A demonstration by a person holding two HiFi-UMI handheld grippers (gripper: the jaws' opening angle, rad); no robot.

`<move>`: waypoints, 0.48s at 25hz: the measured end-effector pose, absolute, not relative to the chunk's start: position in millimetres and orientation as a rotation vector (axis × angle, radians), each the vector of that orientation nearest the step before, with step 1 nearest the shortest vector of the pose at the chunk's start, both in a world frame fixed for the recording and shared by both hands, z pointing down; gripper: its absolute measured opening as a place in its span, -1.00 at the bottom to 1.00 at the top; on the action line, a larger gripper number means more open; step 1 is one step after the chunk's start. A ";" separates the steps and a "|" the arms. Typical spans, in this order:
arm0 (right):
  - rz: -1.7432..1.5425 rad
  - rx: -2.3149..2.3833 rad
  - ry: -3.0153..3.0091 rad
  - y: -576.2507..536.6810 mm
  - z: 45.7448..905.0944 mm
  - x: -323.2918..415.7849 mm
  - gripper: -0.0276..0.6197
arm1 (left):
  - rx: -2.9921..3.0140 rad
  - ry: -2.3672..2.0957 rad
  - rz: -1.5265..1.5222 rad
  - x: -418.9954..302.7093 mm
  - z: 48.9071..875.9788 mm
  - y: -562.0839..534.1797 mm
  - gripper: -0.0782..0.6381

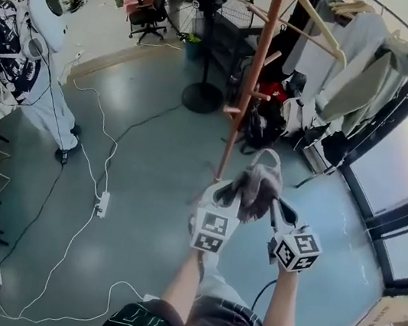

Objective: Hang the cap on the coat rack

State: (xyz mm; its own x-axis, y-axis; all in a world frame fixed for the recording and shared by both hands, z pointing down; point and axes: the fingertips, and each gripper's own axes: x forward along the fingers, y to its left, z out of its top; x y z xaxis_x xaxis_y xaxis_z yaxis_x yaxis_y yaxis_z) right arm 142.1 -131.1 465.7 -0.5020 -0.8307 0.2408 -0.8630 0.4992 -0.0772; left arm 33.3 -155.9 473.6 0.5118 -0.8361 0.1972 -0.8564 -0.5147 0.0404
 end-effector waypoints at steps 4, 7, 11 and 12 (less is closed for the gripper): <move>0.349 1.494 -2.586 -168.9 473.2 156.4 -0.89 | 2.615 -1.479 0.281 43.4 476.7 -189.9 -0.64; 0.420 1.560 -2.622 -195.4 472.2 172.1 -0.89 | 2.623 -1.459 0.285 59.0 472.2 -210.4 -0.64; 0.460 1.545 -2.685 -227.6 477.0 167.9 -0.89 | 2.612 -1.505 0.339 56.6 472.8 -244.7 -0.64; 0.470 1.544 -2.689 -235.9 479.2 169.8 -0.89 | 2.610 -1.505 0.339 56.5 472.4 -252.4 -0.64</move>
State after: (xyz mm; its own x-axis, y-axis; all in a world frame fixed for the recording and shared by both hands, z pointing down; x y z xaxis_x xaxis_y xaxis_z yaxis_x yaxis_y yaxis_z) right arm 169.8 -235.9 479.2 -0.5150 -0.8435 0.1525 -0.8452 0.4701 -0.2541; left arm 56.5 -252.4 472.4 0.4836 -0.8399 0.2466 -0.8644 -0.5025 -0.0165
